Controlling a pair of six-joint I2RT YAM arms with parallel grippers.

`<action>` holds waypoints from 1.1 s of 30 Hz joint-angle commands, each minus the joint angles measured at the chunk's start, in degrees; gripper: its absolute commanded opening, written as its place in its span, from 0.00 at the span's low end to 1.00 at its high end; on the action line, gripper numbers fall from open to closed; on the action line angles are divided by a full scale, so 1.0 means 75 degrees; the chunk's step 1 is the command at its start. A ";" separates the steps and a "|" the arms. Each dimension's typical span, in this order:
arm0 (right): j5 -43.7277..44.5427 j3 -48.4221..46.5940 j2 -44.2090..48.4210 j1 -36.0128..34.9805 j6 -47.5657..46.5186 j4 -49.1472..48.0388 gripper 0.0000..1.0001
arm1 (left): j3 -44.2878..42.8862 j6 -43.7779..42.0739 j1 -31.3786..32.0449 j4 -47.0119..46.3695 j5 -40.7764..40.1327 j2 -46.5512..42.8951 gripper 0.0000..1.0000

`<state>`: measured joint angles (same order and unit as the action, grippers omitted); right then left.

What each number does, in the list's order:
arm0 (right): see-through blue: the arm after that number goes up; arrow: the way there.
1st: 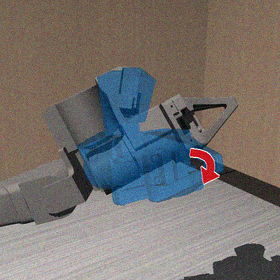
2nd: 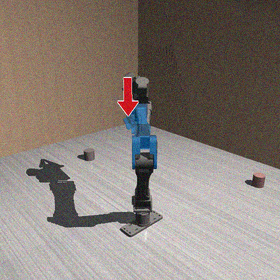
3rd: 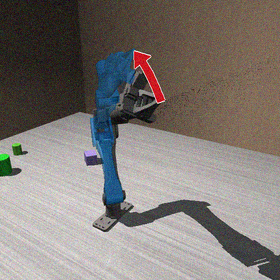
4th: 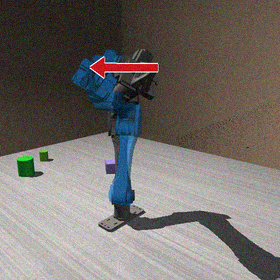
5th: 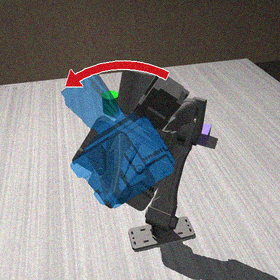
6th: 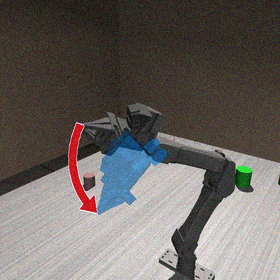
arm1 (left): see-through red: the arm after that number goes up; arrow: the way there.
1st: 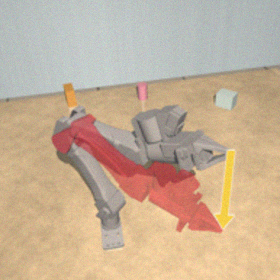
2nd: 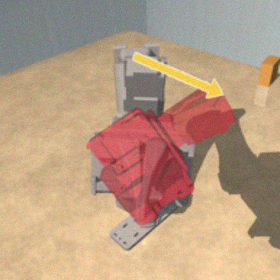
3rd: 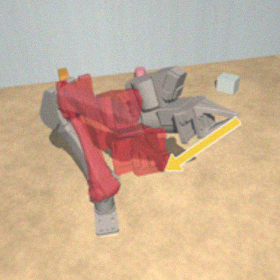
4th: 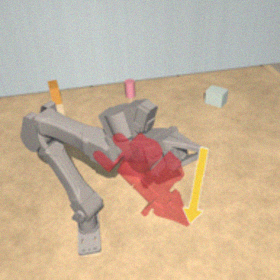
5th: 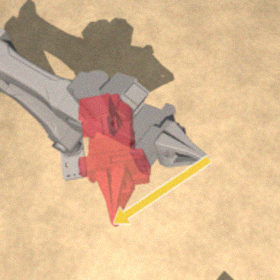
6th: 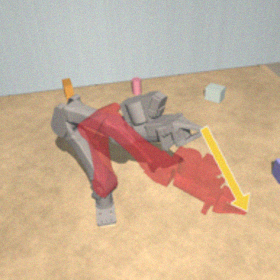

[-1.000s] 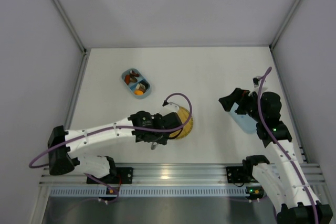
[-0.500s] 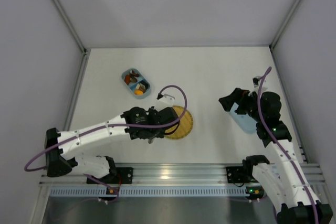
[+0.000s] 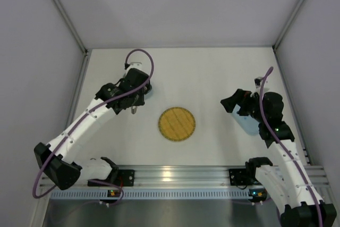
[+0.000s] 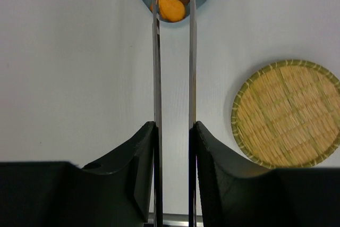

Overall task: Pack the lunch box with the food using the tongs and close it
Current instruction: Place the fake food in the packing box.

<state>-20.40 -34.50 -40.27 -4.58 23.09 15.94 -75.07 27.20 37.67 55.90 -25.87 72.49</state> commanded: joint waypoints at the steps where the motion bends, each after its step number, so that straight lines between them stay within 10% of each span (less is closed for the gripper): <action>1: -0.0197 -0.0064 -0.0068 0.0118 0.0003 -0.0309 0.99 | -0.0280 -0.0673 -0.0858 -0.0959 0.0645 0.0201 0.38; 10: -0.0244 -0.0099 -0.0220 0.0118 -0.0009 -0.0368 1.00 | -0.0163 -0.0663 -0.2303 -0.2039 0.1293 0.1395 0.38; 33: -0.0280 -0.0029 -0.0197 0.0118 -0.0020 -0.0368 0.99 | -0.0561 -0.0322 -0.2679 -0.2438 0.1257 0.2265 0.43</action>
<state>-21.37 -34.50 -41.91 -4.58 23.11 15.88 -77.17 24.12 18.04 40.25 -16.08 90.04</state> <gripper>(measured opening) 0.993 0.429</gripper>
